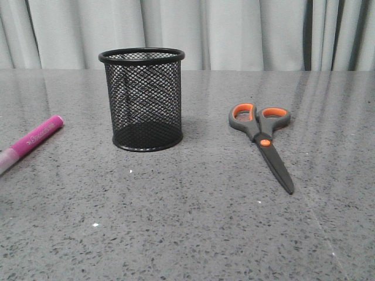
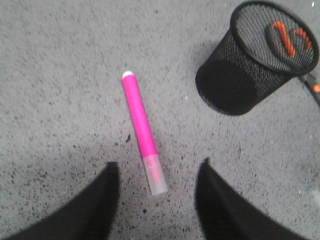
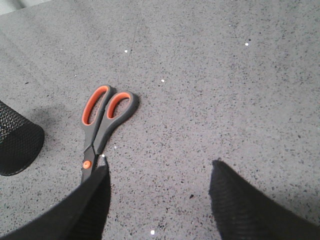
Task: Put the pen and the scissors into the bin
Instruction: 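Move the left gripper down over the pink marker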
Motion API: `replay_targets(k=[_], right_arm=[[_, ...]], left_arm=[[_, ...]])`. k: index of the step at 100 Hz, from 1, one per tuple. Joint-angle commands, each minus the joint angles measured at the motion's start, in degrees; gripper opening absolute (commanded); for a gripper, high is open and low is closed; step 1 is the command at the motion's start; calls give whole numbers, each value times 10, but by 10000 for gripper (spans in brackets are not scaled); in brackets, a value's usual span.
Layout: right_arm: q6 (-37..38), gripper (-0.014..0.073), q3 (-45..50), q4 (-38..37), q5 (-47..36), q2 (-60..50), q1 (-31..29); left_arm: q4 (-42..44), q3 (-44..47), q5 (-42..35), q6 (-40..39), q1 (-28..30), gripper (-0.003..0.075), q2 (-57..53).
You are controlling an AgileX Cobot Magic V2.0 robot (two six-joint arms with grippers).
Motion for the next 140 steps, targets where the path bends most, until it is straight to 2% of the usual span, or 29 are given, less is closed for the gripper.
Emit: replay_targets(k=[1, 31, 67, 83, 107, 113, 124, 140], right_arm=[[-8, 405, -21, 11, -32, 4, -3], [-29, 400, -34, 11, -32, 11, -3], [-57, 400, -102, 11, 12, 92, -3], [-58, 400, -107, 11, 9, 97, -3], [-58, 400, -107, 11, 9, 97, -3], [-58, 400, -107, 11, 9, 97, -3], [-58, 400, -107, 11, 6, 97, -3], [-58, 400, -107, 11, 1, 97, -3]], left_arm=[[-30, -20, -7, 4, 0, 462, 14], [-31, -56, 6, 13, -1, 438, 66], [14, -134, 63, 13, -19, 438, 120], [22, -162, 62, 14, -52, 438, 120], [-8, -164, 34, 18, -56, 438, 120], [5, -167, 48, 19, -56, 432, 125], [53, -178, 85, -18, -57, 365, 145], [61, -220, 129, -27, -73, 359, 183]])
